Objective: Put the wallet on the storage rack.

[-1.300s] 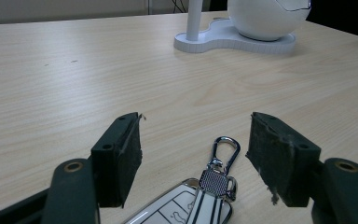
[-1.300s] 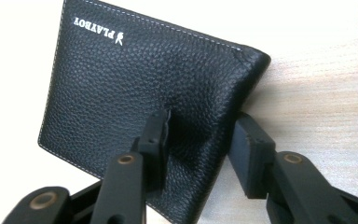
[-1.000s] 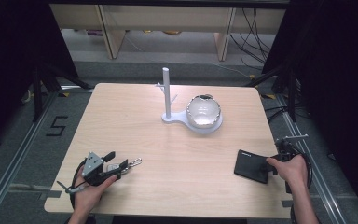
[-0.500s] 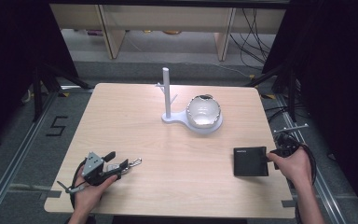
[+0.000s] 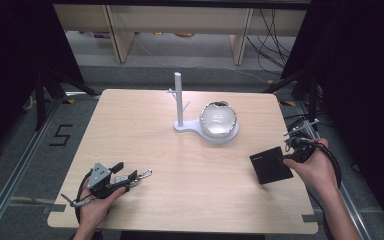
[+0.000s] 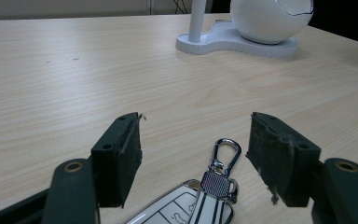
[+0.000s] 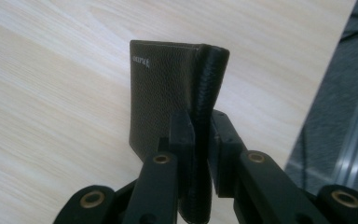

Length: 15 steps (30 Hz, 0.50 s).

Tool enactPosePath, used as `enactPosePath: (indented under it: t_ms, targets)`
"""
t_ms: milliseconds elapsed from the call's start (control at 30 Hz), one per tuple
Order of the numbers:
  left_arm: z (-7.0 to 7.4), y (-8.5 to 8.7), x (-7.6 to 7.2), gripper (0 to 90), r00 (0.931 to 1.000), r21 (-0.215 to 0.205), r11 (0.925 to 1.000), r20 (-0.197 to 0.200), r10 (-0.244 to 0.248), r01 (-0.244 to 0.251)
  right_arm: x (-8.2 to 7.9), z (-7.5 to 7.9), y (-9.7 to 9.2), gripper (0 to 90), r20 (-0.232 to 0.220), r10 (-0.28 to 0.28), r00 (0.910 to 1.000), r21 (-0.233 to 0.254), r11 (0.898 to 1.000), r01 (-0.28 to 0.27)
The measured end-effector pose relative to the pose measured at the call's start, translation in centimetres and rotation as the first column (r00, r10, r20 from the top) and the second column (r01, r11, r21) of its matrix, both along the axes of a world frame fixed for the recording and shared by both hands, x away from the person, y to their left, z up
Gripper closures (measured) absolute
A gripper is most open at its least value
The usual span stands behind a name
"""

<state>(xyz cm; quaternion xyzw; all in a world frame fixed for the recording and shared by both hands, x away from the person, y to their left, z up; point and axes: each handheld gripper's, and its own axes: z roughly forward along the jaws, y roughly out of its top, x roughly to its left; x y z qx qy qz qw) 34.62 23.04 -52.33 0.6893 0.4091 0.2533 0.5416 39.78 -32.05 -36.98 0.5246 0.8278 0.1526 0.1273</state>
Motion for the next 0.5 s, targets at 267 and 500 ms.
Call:
enactPosePath:
  t_ms: [267, 500]
  targets:
    - [0.0, 0.0, 0.0, 34.0, 1.0000, 0.002, 1.0000, 0.002, -0.002, 0.002, 0.0, 1.4, 0.9, 82.3, 0.033, 0.083, 0.9960, -0.087, 0.993, -0.080]
    - [0.0, 0.0, 0.0, 34.0, 1.0000, -0.004, 1.0000, 0.000, 0.001, -0.001, 0.1, 1.7, 1.3, 82.3, 0.056, 0.145, 0.9879, -0.139, 0.981, -0.136]
